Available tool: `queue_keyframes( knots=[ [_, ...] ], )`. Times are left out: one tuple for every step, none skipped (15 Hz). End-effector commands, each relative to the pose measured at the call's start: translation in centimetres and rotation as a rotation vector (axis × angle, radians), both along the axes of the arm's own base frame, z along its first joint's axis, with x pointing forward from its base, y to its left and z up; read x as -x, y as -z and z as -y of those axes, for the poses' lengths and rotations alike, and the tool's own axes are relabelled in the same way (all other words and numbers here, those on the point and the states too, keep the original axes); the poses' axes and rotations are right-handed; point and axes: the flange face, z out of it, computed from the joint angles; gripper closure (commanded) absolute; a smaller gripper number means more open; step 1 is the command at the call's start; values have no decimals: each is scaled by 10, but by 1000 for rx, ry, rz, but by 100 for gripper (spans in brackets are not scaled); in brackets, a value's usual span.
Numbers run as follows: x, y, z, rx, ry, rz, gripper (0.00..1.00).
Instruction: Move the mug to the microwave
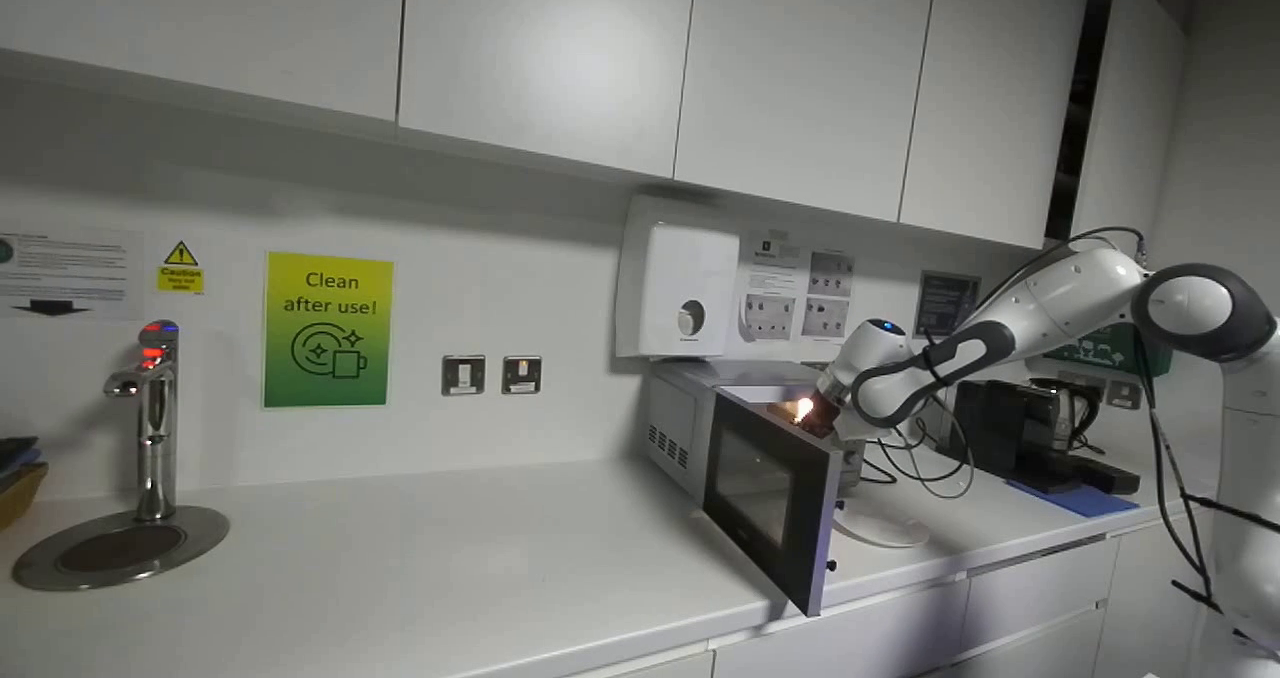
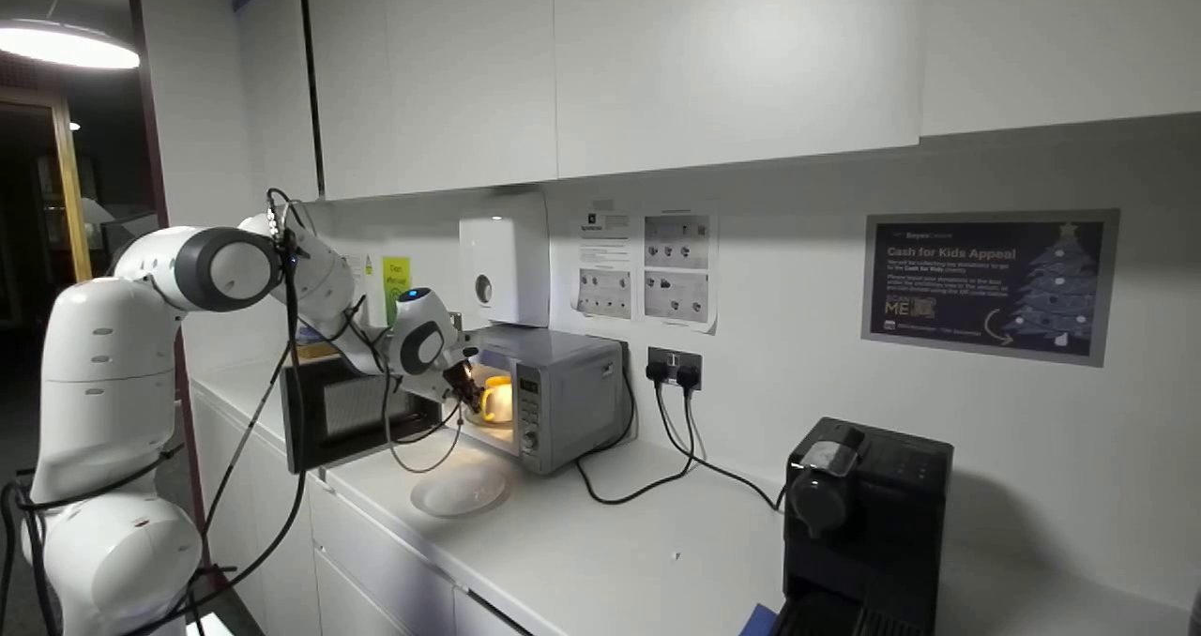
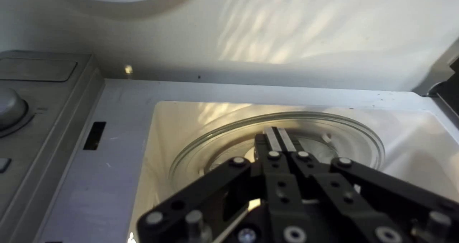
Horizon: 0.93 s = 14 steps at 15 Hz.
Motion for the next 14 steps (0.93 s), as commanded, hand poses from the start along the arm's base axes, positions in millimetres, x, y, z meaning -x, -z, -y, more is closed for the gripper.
queue_keyframes(
  knots=[
    [-11, 7, 12, 9, -11, 20, 100],
    [-13, 10, 13, 10, -11, 18, 100],
    [-16, 11, 13, 11, -12, 17, 100],
    [-18, 13, 12, 11, -13, 15, 100],
    [-19, 14, 10, 10, -18, 15, 100],
    [-21, 14, 8, 9, -20, 16, 100],
    [-24, 15, 7, 8, -24, 16, 100],
    [-25, 15, 5, 9, -28, 17, 100],
    [-28, 15, 3, 12, -32, 19, 100],
    [-30, 15, 1, 12, -36, 22, 100],
    [-33, 15, 0, 11, -38, 23, 100],
    [-34, 15, -2, 10, -40, 24, 100],
    [-36, 15, -3, 8, -40, 24, 100],
    [-38, 16, -6, 4, -39, 23, 100]
  ],
)
